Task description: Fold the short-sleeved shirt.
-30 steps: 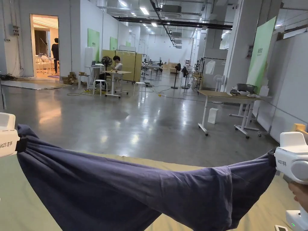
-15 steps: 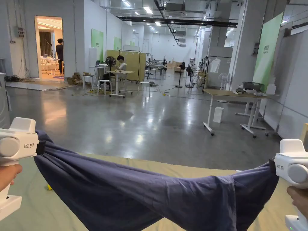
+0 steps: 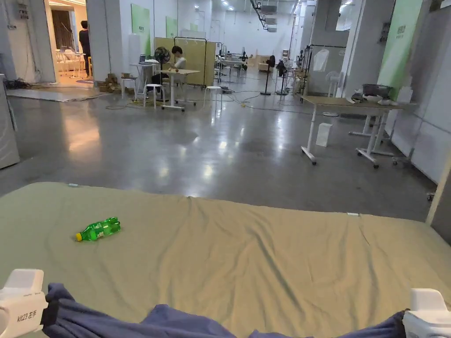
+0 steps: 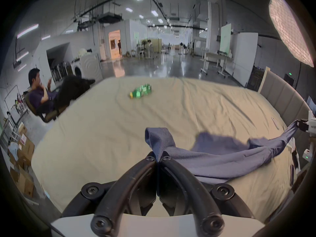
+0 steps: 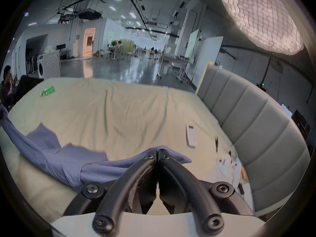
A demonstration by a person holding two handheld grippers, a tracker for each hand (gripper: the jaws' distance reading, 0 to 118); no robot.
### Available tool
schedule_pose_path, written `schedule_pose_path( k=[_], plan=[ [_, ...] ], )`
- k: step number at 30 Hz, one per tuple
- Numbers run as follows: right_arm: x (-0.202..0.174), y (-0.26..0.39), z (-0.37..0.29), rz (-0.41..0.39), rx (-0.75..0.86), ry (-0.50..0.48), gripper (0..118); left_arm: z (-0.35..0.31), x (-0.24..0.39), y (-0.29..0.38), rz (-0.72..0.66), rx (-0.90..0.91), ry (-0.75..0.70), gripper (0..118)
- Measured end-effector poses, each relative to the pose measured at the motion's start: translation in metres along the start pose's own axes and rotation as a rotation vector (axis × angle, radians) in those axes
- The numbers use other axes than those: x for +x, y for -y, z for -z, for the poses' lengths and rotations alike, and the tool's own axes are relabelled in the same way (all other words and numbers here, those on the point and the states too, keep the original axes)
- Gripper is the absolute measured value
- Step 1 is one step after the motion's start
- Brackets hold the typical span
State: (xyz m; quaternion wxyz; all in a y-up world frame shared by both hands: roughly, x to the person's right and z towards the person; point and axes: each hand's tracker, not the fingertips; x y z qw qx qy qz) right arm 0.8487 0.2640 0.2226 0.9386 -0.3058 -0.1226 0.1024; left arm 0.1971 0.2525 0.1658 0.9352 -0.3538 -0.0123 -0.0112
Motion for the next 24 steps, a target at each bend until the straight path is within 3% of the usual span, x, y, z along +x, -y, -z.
schedule_pose_path(
  k=[8,14,16,17,19,20,24],
  plan=[
    [-0.004,0.1,-0.023,0.048,-0.177,0.003,1,-0.013,-0.021,0.118,-0.07,-0.183,0.022,2],
    [-0.015,0.132,-0.025,0.071,-0.223,-0.009,1,0.005,-0.019,0.149,-0.062,-0.256,0.012,2],
    [-0.019,0.136,-0.025,0.08,-0.222,-0.007,5,0.006,-0.016,0.15,-0.045,-0.255,0.0,10],
    [-0.022,0.135,-0.029,0.084,-0.21,-0.007,12,0.004,-0.012,0.15,-0.028,-0.248,-0.015,21],
    [-0.025,0.132,-0.032,0.093,-0.189,-0.001,57,0.0,-0.009,0.145,0.006,-0.223,-0.029,55],
    [-0.028,0.128,-0.036,0.091,-0.175,0.0,72,-0.004,-0.008,0.141,0.015,-0.204,-0.022,65],
    [-0.039,0.104,-0.058,0.123,-0.038,0.001,78,-0.028,0.009,0.118,0.043,-0.068,0.005,69]
  ],
)
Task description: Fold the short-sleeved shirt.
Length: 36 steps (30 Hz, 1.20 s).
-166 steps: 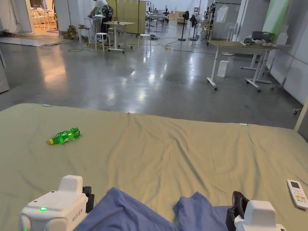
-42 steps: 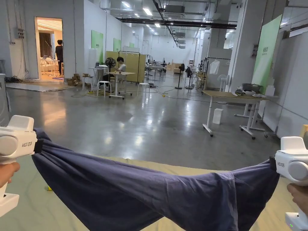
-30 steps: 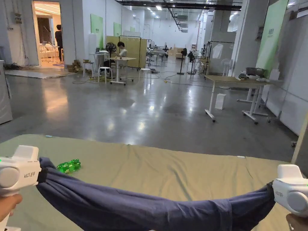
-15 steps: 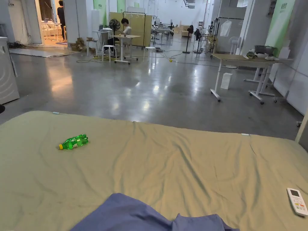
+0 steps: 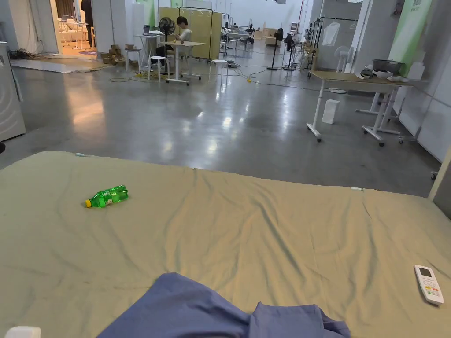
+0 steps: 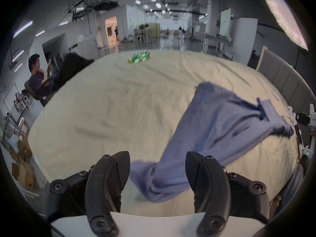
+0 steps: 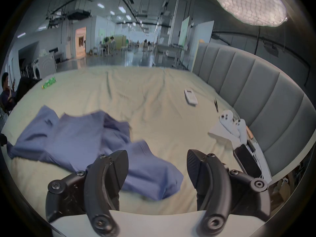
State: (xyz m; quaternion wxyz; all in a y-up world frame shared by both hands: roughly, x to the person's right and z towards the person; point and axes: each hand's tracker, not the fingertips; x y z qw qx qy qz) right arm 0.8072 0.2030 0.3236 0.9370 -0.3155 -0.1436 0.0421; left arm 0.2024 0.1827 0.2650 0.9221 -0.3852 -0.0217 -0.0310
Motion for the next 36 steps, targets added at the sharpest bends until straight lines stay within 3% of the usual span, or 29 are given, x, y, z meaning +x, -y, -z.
schedule_pose_path(
  k=[3,10,12,14,15,17,18,21,29,36],
  plan=[
    [-0.015,-0.021,-0.02,0.013,0.1,0.003,91,-0.017,0.018,-0.02,0.017,0.124,0.014,69],
    [-0.059,-0.055,-0.064,0.053,0.338,-0.085,90,-0.047,0.072,-0.055,0.073,0.425,0.007,68],
    [-0.066,-0.043,-0.049,0.061,0.393,-0.106,88,-0.055,0.09,-0.063,0.078,0.489,-0.004,67],
    [-0.078,-0.046,-0.056,0.059,0.431,-0.12,76,-0.058,0.101,-0.066,0.067,0.538,-0.002,64],
    [-0.089,-0.046,-0.059,0.052,0.461,-0.124,58,-0.062,0.107,-0.067,0.063,0.561,0.002,56],
    [-0.098,-0.046,-0.061,0.066,0.476,-0.112,25,-0.065,0.117,-0.067,0.067,0.594,-0.002,33],
    [-0.101,-0.046,-0.062,0.064,0.485,-0.11,15,-0.066,0.12,-0.067,0.071,0.603,-0.005,16],
    [-0.108,-0.045,-0.066,0.061,0.499,-0.122,2,-0.07,0.129,-0.064,0.066,0.626,0.002,3],
    [-0.113,-0.043,-0.069,0.041,0.531,-0.111,1,-0.063,0.132,-0.057,0.023,0.597,0.01,0],
    [-0.112,-0.046,-0.054,0.026,0.492,-0.102,1,-0.024,0.119,-0.066,-0.026,0.464,0.019,0]
  ],
)
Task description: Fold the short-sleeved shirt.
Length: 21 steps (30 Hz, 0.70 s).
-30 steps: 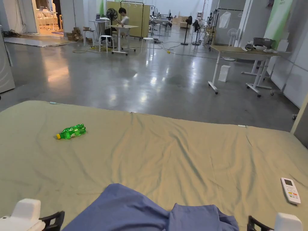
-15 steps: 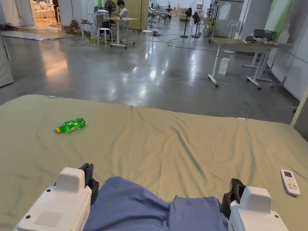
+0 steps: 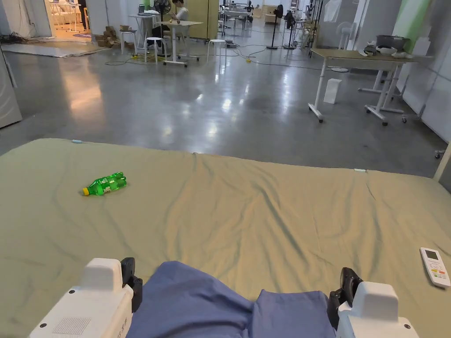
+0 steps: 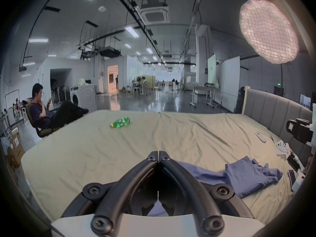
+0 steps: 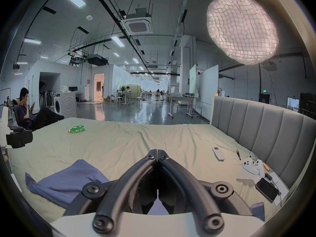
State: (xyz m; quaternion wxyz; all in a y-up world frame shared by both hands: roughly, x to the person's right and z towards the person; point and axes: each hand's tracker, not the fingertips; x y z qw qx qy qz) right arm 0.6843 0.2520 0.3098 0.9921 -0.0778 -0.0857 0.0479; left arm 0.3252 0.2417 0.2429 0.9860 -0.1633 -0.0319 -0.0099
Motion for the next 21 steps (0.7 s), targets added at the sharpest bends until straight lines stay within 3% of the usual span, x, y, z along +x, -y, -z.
schedule_pose_path(
  k=[8,10,11,12,13,21],
  plan=[
    [0.016,0.024,0.024,0.006,-0.111,-0.001,1,0.124,-0.013,0.012,-0.033,-0.352,0.097,0],
    [0.023,0.031,0.028,0.008,-0.134,0.006,1,0.157,-0.014,0.013,-0.048,-0.421,0.1,18],
    [0.026,0.033,0.029,0.007,-0.152,0.013,1,0.174,-0.013,0.014,-0.052,-0.459,0.103,36],
    [0.03,0.036,0.031,0.007,-0.166,0.019,1,0.188,-0.012,0.014,-0.054,-0.484,0.112,60],
    [0.034,0.04,0.033,0.007,-0.178,0.026,1,0.206,-0.012,0.016,-0.058,-0.503,0.123,73],
    [0.068,0.07,0.038,0.037,-0.309,0.096,1,0.287,0.017,0.029,0.047,-0.634,0.128,90]
  ],
)
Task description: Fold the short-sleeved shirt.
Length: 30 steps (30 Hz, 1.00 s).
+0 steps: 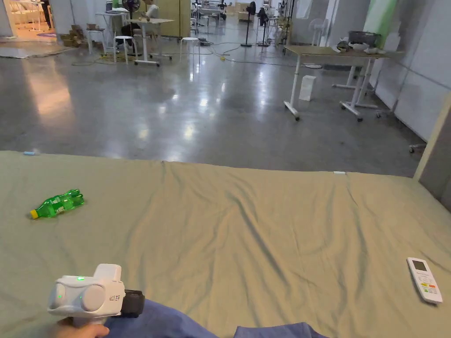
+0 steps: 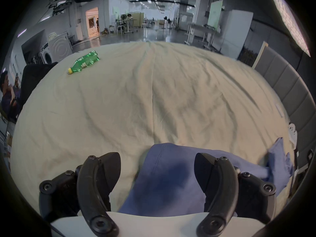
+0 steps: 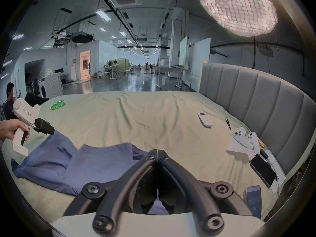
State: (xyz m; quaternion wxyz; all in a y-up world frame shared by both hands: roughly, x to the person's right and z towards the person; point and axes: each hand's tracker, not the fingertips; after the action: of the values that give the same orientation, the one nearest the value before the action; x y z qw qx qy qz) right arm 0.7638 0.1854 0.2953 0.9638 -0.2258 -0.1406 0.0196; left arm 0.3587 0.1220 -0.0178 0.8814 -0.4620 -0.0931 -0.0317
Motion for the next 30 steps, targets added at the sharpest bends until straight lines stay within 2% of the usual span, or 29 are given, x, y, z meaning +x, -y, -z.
schedule_pose_path(
  k=[2,5,8,9,10,11,12,13,16,17,21,26,28,30],
  plan=[
    [0.008,0.006,0.002,0.007,-0.034,0.021,1,0.017,0.009,0.001,0.052,-0.037,-0.036,89],
    [0.019,0.014,0.008,0.016,-0.088,0.031,1,0.028,0.02,0.012,0.136,-0.087,-0.039,72],
    [0.028,0.019,0.024,0.013,-0.16,0.001,1,0.022,0.027,0.019,0.127,-0.03,-0.044,46],
    [0.029,0.018,0.031,0.005,-0.184,-0.014,1,0.021,0.03,0.019,0.129,-0.026,-0.032,24],
    [0.03,0.01,0.033,0.001,-0.2,-0.026,4,0.019,0.031,0.018,0.138,-0.026,-0.027,13],
    [0.029,0.007,0.042,-0.015,-0.233,-0.052,12,0.017,0.033,0.016,0.155,-0.029,-0.027,10],
    [0.029,0.005,0.05,-0.017,-0.256,-0.067,30,0.015,0.029,0.015,0.168,-0.036,-0.023,8],
    [0.028,0.002,0.061,-0.01,-0.281,-0.087,30,0.012,0.029,0.015,0.178,-0.038,-0.022,8],
    [0.025,-0.011,0.091,0.005,-0.396,-0.147,48,-0.01,0.031,0.017,0.181,-0.015,-0.015,8],
    [0.023,-0.014,0.103,-0.005,-0.418,-0.167,50,-0.016,0.031,0.018,0.173,-0.001,-0.013,8],
    [0.022,-0.018,0.148,-0.064,-0.467,-0.163,56,-0.044,0.032,0.024,0.18,0.053,-0.015,7],
    [0.014,-0.012,0.187,-0.062,-0.566,-0.208,58,-0.063,0.028,0.036,0.179,0.089,-0.022,7],
    [0.004,-0.008,0.194,-0.092,-0.602,-0.211,51,-0.07,0.029,0.042,0.175,0.093,-0.027,7],
    [-0.004,-0.007,0.187,-0.155,-0.589,-0.168,45,-0.076,0.028,0.05,0.168,0.092,-0.028,7]
  ],
)
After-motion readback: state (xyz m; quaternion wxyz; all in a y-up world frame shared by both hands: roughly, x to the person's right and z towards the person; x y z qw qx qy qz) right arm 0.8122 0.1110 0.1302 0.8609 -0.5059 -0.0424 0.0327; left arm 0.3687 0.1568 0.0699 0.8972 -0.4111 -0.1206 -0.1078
